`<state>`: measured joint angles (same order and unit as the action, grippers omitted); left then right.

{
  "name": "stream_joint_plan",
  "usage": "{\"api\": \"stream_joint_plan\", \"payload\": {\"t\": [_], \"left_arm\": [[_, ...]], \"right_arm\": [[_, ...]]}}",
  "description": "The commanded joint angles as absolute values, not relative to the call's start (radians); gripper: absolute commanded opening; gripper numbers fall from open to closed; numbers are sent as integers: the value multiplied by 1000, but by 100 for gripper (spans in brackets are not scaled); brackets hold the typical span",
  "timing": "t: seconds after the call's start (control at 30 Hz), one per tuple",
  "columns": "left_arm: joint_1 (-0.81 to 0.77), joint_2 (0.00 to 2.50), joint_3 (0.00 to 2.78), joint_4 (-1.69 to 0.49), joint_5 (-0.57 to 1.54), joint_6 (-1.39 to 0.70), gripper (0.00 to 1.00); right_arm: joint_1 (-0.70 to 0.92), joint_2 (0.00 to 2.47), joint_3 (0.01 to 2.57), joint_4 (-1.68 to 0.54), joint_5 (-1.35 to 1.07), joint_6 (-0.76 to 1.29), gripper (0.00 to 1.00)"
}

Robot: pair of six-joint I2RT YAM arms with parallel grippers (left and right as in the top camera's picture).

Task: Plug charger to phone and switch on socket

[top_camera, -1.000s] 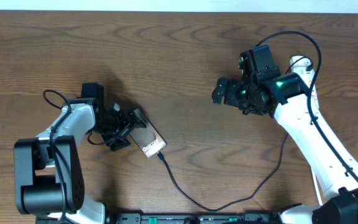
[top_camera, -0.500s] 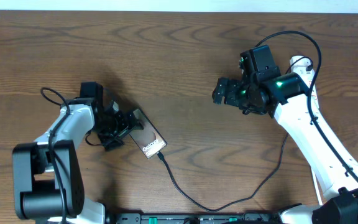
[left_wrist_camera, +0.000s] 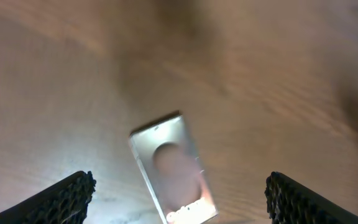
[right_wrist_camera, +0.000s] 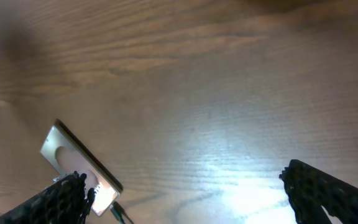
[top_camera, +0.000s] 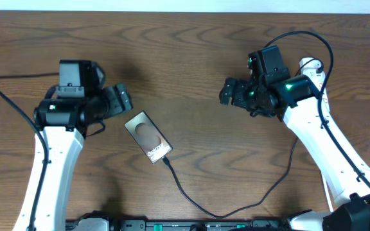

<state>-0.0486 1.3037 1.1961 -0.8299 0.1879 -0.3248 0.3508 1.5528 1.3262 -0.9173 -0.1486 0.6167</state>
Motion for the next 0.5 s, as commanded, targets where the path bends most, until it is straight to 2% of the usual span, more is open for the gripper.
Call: {"api": "stream_joint_plan", "payload": {"t": [0.0,0.23,0.3,0.47], "left_arm": [[-130,1299,1260,-828,98,-307,90],[-232,1299,1275,-750,96,-308,91],[-233,1299,1274,-747,96,-308,91],[-233,1299,1274,-747,96,-308,90]], "right_arm": [[327,1544,1414,-986,-172,582,99],[99,1544,1808,-1315,-231,338,99],[-100,1546,1939,-1398,-296,253,99],[-415,1579,1980,-1437,-481,94,99]]}}
